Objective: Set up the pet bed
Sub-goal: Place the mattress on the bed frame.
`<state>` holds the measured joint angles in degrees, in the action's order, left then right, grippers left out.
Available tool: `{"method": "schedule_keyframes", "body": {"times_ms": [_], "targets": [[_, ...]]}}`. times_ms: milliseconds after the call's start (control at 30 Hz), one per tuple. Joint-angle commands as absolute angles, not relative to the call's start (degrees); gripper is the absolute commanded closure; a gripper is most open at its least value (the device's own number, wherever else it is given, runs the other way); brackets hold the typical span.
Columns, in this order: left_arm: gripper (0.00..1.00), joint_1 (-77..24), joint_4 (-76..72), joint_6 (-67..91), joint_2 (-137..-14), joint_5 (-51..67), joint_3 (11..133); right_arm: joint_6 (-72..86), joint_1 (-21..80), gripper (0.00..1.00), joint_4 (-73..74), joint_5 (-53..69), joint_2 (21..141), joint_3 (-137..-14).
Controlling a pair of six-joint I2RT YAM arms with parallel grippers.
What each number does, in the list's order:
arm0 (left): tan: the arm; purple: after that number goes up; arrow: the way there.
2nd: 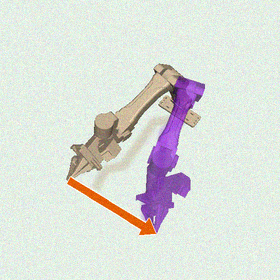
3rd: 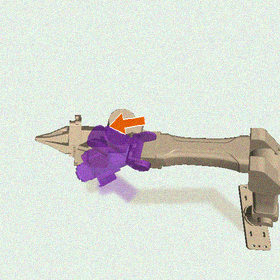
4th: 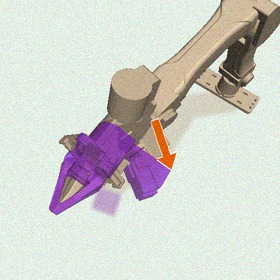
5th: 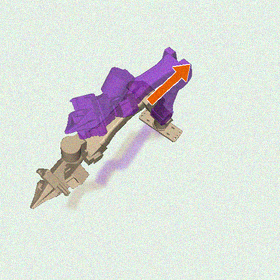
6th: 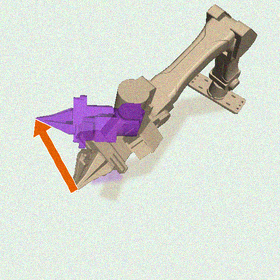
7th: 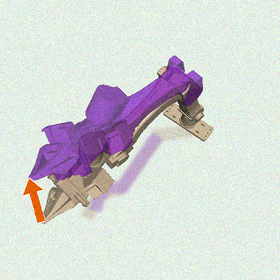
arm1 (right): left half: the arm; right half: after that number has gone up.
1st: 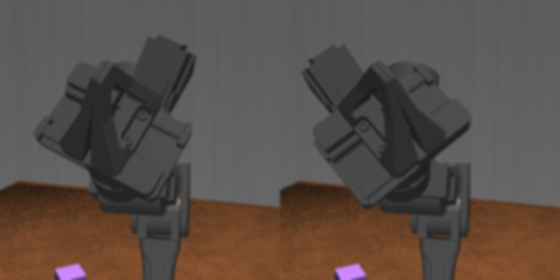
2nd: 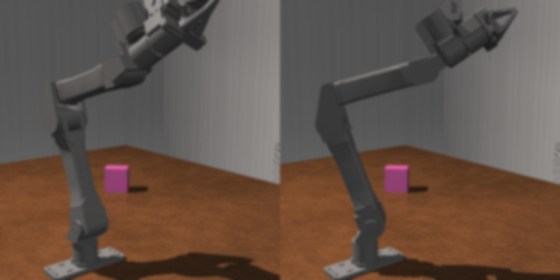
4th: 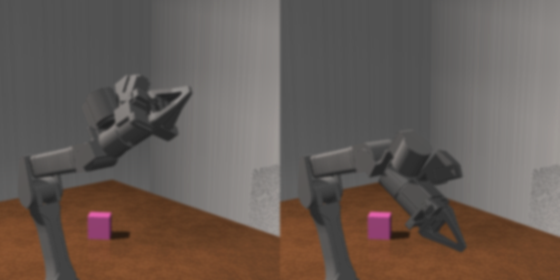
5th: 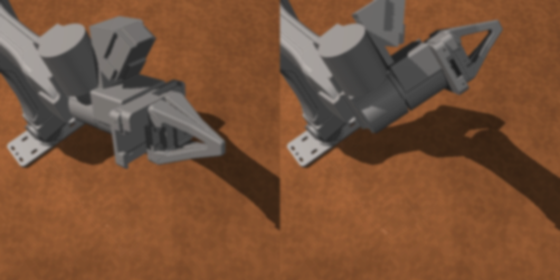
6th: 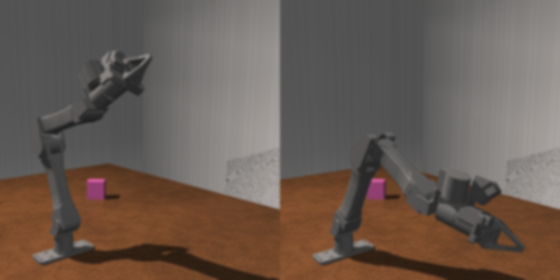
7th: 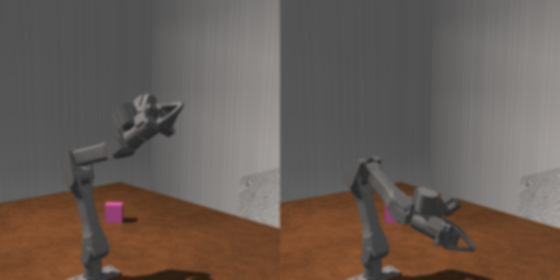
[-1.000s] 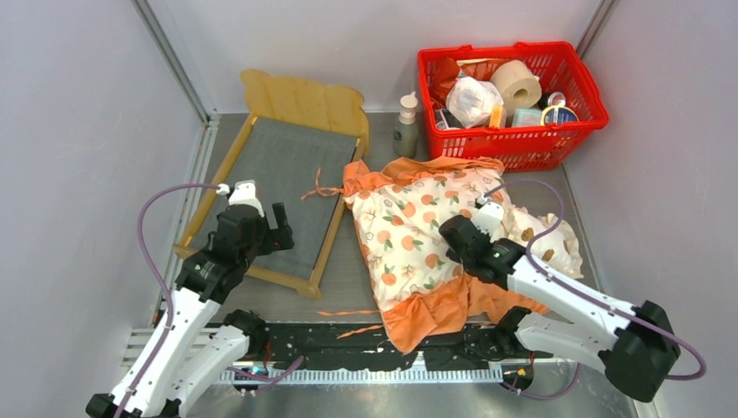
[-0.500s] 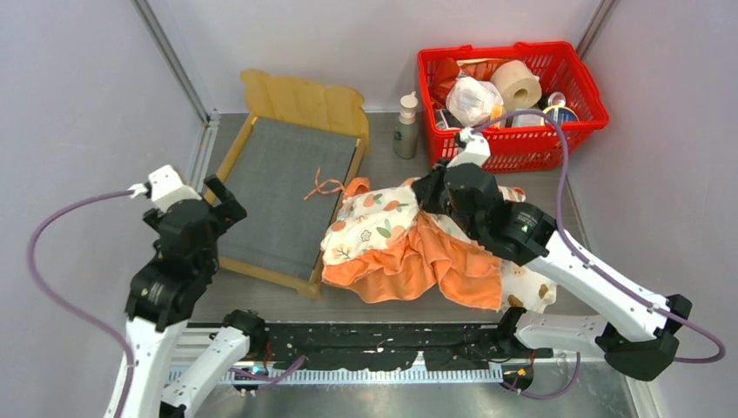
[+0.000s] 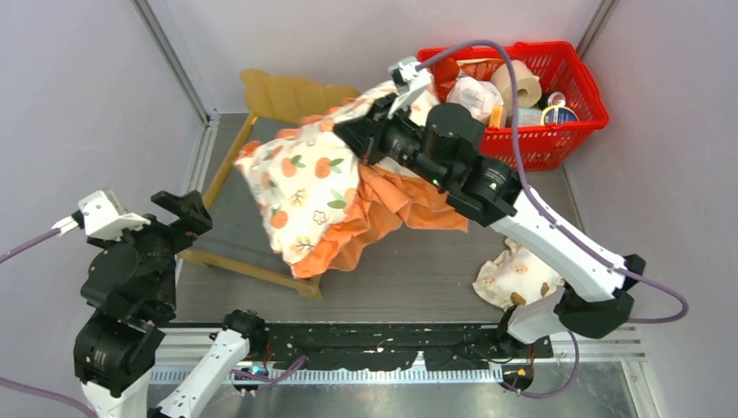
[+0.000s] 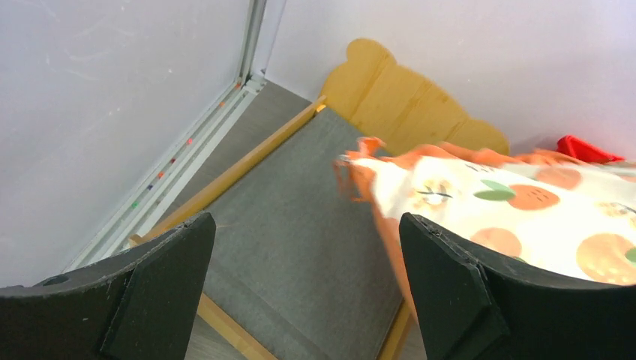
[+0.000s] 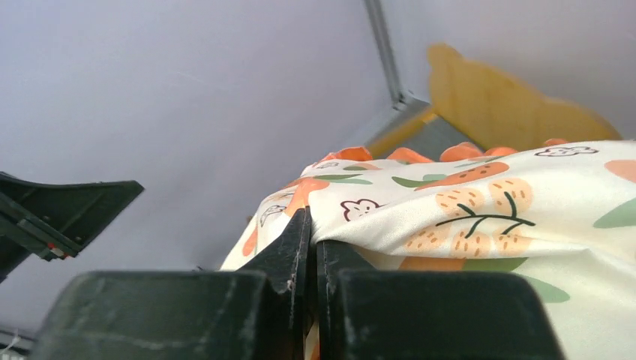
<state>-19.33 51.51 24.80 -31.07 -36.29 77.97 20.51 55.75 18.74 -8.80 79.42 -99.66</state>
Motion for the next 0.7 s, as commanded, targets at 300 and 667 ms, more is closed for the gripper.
{"method": "schedule_keyframes", "body": {"times_ms": [300, 667], "targets": [[0.03, -19.89, 48.37, 17.94, -27.78, -44.52, 78.5, 11.87, 56.88, 0.95, 2.82, 12.69, 106.22, -126.45], [0.02, -19.86, 48.56, 26.73, -31.2, -35.74, 53.79, 9.07, 51.96, 0.95, -7.8, 8.7, 117.76, -108.48]]}}
